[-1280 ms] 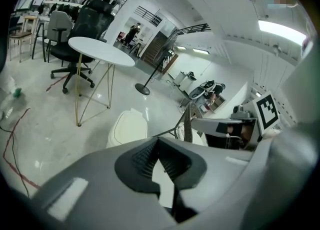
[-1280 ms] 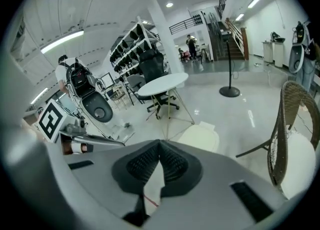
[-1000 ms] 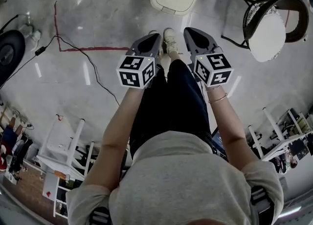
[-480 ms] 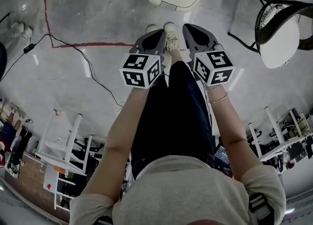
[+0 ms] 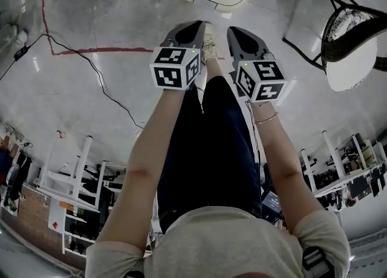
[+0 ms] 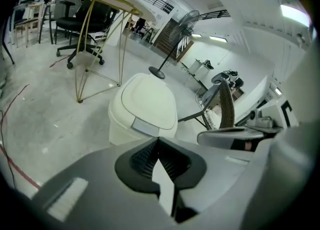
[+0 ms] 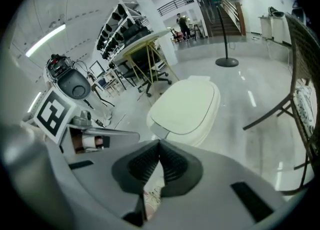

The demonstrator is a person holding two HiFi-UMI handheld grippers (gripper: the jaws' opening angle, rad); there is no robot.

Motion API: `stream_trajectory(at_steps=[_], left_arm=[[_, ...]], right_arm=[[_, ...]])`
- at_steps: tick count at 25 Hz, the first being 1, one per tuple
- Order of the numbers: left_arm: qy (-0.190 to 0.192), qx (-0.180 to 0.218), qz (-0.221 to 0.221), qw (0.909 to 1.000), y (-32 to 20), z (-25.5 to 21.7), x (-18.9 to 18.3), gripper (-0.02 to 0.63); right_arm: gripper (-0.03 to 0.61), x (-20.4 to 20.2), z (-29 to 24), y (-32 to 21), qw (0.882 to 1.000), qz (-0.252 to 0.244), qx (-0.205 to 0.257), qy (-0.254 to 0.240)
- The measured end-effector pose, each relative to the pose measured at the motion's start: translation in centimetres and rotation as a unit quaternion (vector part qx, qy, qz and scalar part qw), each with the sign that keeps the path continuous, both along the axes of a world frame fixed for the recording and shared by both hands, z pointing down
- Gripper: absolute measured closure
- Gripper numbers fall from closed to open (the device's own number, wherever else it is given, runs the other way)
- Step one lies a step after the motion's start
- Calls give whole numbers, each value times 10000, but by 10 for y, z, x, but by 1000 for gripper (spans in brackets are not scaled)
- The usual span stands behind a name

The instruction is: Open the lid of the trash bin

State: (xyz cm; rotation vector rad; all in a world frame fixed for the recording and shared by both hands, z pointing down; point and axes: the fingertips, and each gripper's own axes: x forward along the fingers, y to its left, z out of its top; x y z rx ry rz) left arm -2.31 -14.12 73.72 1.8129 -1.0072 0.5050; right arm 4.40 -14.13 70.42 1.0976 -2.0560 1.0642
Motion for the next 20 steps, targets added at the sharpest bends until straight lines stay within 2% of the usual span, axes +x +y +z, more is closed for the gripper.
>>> stream_trajectory(at_steps=[4, 13, 20], left_arm=[[-86, 58, -250, 9996, -26, 15, -9, 604], [-170, 95, -86, 9998, -41, 34, 8, 604], [-354, 170, 108, 9992, -44, 40, 17, 604]], right_arm=[[572, 0, 12, -2, 10000, -66, -47, 46], [572, -5, 29, -49, 9997, -147, 147, 84], [572, -9, 37, -54, 9998, -146, 129, 71]])
